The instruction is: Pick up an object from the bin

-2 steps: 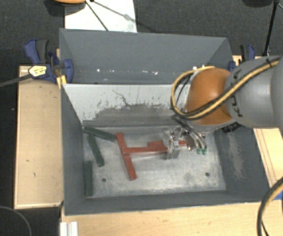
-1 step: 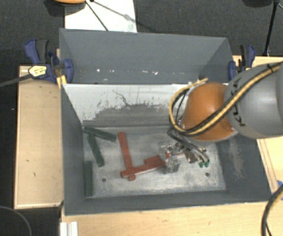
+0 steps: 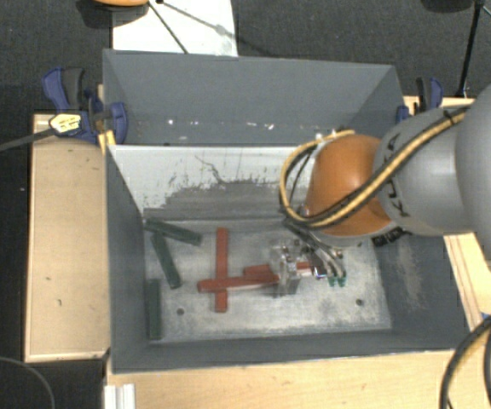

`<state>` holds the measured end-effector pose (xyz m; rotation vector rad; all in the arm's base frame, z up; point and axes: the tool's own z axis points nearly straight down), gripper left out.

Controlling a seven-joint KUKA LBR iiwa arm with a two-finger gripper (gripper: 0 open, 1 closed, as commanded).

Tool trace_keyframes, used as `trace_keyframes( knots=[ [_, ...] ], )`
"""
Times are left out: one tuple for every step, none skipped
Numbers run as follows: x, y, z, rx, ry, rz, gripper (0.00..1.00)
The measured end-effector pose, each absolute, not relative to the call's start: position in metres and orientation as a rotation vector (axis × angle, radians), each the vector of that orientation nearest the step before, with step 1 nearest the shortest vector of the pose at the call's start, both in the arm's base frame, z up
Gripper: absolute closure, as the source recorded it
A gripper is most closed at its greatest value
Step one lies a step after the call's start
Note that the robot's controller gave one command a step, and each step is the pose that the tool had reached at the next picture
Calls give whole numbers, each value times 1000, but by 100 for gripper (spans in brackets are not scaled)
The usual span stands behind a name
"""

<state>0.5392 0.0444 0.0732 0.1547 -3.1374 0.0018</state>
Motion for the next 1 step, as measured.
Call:
trace_keyframes(
  knots=[
    [546,51,76,39,-3146,-2,100]
  ],
)
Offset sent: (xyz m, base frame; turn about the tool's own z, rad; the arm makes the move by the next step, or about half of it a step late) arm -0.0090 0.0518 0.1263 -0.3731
